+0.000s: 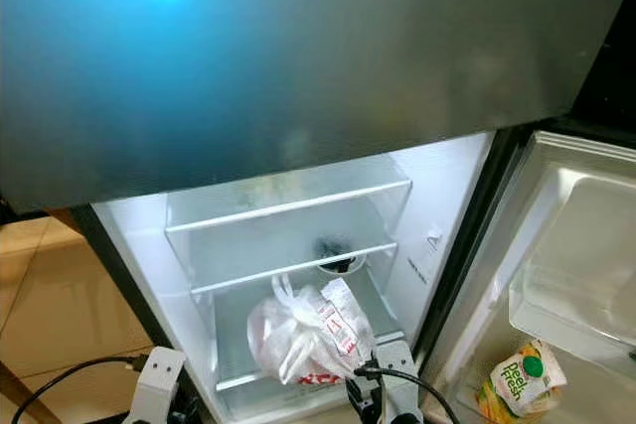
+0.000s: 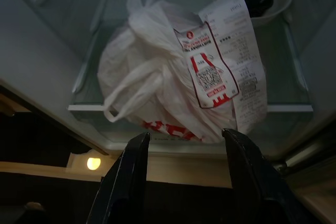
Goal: Restocking fridge
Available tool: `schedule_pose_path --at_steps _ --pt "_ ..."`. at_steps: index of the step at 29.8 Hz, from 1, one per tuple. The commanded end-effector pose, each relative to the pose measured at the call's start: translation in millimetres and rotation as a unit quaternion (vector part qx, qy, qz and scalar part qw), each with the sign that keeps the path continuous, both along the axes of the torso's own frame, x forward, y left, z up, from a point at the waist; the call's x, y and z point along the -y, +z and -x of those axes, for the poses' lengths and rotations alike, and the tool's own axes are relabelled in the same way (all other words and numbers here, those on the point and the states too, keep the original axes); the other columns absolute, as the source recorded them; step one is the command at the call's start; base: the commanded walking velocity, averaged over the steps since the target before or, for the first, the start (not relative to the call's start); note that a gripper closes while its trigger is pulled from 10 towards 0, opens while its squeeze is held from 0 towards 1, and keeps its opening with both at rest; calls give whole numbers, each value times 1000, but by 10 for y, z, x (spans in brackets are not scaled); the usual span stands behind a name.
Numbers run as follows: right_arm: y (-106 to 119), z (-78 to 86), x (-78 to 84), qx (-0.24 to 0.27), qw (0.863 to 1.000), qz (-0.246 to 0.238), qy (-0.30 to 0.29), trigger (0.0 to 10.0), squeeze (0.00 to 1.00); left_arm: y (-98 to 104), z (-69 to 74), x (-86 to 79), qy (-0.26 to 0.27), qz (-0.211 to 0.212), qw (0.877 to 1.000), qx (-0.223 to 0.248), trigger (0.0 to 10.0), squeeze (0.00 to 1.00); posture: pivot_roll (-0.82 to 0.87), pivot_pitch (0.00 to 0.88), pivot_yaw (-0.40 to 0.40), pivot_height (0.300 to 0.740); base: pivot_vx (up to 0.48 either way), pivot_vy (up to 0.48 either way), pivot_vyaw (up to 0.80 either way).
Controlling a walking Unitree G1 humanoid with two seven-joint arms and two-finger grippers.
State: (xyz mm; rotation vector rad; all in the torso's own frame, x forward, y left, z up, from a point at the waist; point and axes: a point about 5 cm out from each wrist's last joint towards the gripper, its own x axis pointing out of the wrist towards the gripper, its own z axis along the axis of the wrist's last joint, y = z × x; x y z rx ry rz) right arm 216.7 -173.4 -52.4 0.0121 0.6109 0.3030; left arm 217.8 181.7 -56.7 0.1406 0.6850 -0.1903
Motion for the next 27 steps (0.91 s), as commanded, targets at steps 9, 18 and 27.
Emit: schedule_pose_path --at_steps 9,18,27 --pt "17 -3 -7 12 1000 -14 -8 10000 0 -21 50 -74 -3 -11 1000 -8 10000 0 -18 4 30 651 0 0 0" --pt "15 15 6 12 1000 -19 -3 10000 0 -19 41 -65 -1 -11 1000 -8 10000 0 -21 6 31 671 0 0 0" --pt "13 -10 27 7 1000 0 -12 10000 0 -14 27 -61 2 -9 1000 -7 10000 0 -19 9 25 671 0 0 0"
